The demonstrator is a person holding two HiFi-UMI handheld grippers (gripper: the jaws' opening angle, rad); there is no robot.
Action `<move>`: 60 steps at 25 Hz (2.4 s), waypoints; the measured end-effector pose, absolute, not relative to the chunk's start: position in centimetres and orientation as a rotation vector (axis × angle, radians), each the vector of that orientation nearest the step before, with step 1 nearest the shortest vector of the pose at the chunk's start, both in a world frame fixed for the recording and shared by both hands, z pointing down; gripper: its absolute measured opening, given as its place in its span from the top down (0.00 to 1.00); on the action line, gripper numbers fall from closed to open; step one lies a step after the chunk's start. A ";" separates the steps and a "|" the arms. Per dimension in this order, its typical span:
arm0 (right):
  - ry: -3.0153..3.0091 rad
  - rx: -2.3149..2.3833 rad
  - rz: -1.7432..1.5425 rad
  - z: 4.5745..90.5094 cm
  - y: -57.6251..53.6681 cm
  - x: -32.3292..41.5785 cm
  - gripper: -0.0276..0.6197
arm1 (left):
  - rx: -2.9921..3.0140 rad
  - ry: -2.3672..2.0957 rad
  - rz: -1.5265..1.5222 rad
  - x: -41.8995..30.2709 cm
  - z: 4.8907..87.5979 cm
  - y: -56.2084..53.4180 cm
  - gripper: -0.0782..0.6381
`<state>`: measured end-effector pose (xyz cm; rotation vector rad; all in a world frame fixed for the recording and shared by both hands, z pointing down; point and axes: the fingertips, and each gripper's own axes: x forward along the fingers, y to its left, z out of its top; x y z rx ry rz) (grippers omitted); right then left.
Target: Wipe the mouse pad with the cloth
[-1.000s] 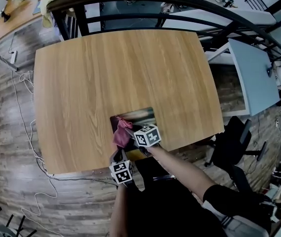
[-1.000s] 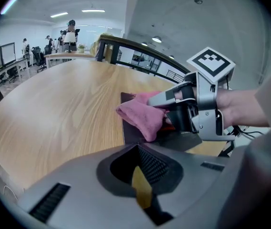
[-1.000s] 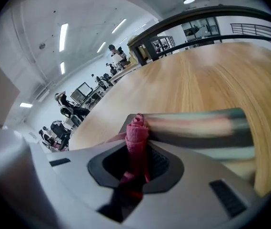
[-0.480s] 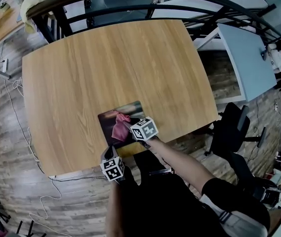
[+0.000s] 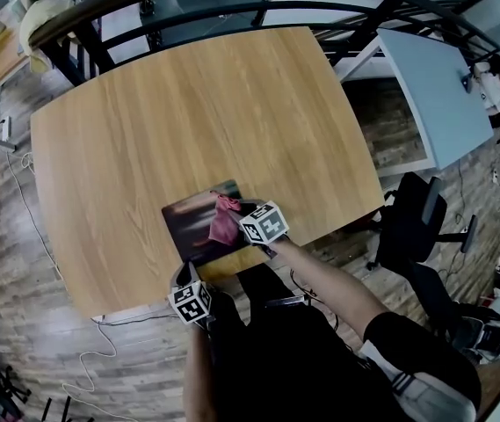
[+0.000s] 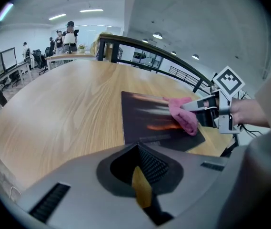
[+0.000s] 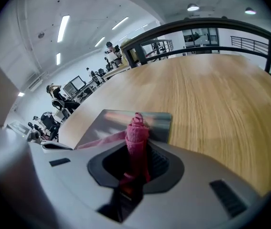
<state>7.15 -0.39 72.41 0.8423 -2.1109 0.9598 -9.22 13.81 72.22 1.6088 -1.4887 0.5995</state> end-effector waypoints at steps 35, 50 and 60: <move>-2.327 1.080 1.015 60.9 1.2 8.3 0.85 | 1.997 -1.033 0.839 -12.1 69.5 0.6 0.86; -2.406 0.353 1.179 64.1 12.7 -10.0 0.85 | 2.033 -0.728 0.908 -10.5 72.5 -0.1 0.86; -2.174 0.442 0.988 72.1 12.1 -9.6 0.85 | 2.052 -0.735 0.977 -10.4 72.5 0.2 0.86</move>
